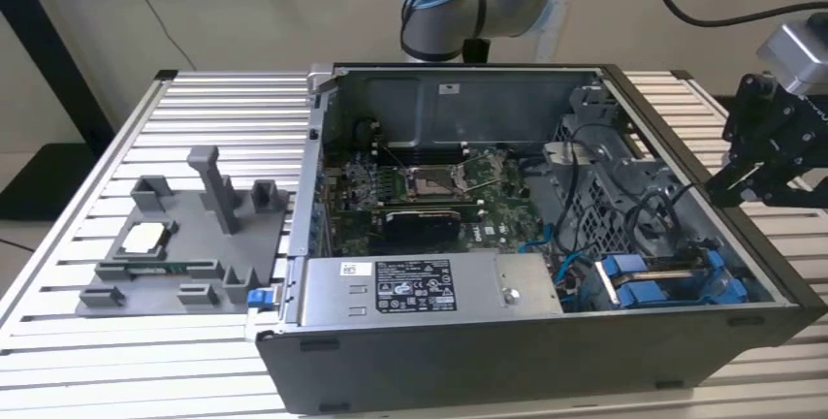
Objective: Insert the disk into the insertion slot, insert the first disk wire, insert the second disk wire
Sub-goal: 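Insert the second disk wire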
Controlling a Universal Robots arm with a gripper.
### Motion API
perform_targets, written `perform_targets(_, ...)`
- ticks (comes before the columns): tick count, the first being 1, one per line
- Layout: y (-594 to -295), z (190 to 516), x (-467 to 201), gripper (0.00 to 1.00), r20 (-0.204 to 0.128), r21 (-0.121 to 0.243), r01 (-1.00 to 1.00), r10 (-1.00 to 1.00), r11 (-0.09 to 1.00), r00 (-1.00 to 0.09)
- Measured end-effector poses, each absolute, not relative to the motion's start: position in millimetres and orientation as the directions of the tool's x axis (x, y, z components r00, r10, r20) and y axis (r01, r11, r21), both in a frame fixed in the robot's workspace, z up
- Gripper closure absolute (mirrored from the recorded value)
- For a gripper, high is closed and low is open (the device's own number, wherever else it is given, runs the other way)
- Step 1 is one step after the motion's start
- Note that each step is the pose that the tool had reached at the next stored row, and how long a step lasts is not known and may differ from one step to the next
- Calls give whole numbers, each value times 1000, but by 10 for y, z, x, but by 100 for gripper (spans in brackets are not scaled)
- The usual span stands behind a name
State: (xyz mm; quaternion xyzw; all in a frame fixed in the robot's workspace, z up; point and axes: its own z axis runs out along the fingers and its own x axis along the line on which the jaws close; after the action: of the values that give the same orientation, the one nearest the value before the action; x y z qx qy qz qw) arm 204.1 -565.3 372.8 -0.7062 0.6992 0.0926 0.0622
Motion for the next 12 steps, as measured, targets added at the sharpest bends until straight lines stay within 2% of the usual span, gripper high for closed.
perform_targets(2,-5653,3728,2041,75,-218,42,-999,-976,-15,5)
perform_targets(3,-5653,3728,2041,81,-219,42,-999,-976,-15,5)
perform_targets(10,-5653,3728,2041,81,-220,42,-999,-975,-15,5)
perform_targets(12,-5653,3728,2041,84,-221,42,-999,-975,-15,5)
